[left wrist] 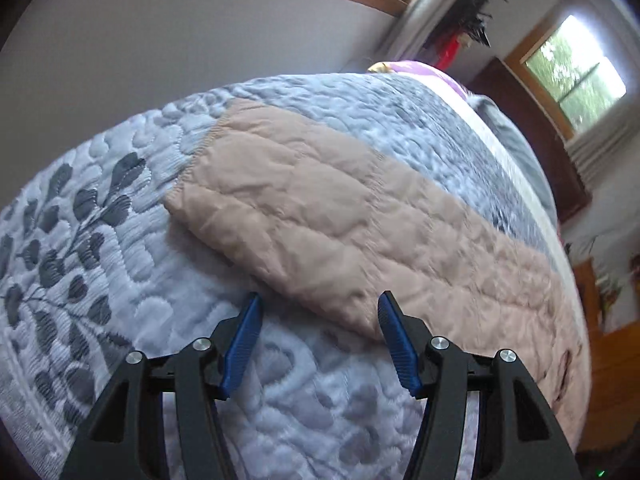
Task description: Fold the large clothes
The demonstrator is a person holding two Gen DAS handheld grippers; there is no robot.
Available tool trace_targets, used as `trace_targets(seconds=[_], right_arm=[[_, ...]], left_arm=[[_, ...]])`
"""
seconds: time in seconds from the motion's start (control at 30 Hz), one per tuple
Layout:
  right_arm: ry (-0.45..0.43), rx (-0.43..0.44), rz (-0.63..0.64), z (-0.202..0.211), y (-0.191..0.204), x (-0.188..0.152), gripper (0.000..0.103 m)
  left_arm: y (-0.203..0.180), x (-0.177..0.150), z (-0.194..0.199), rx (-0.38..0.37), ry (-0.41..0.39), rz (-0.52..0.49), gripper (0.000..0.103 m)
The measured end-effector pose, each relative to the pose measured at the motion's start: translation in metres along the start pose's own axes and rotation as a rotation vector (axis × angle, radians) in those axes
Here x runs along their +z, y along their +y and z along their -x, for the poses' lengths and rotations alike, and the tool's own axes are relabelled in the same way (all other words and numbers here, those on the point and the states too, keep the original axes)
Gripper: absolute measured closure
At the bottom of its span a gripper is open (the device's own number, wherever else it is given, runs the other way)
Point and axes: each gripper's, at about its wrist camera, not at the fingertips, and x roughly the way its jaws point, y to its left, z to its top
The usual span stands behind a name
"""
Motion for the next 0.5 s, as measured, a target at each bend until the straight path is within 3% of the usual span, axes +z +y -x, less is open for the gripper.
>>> trace_targets(seconds=[0.17, 0.3, 0.33, 0.5], right_arm=[[0.019, -0.023, -0.014, -0.009, -0.003, -0.001, 0.052], [0.037, -0.039, -0.019, -0.019, -0.003, -0.001, 0.052], [0.041, -0.041, -0.019, -0.022, -0.003, -0.001, 0.051], [0.054, -0.057, -0.013, -0.032, -0.001, -0.002, 0.051]], left_arm=[[0.012, 0.013, -0.005, -0.045, -0.026, 0.049, 0.048], [0.014, 0.019, -0.009, -0.018, -0.037, 0.053, 0.070], [0.017, 0.020, -0.009, -0.024, -0.039, 0.060, 0.081], [0.021, 0.020, -0.015, -0.060, -0.048, 0.065, 0.090]])
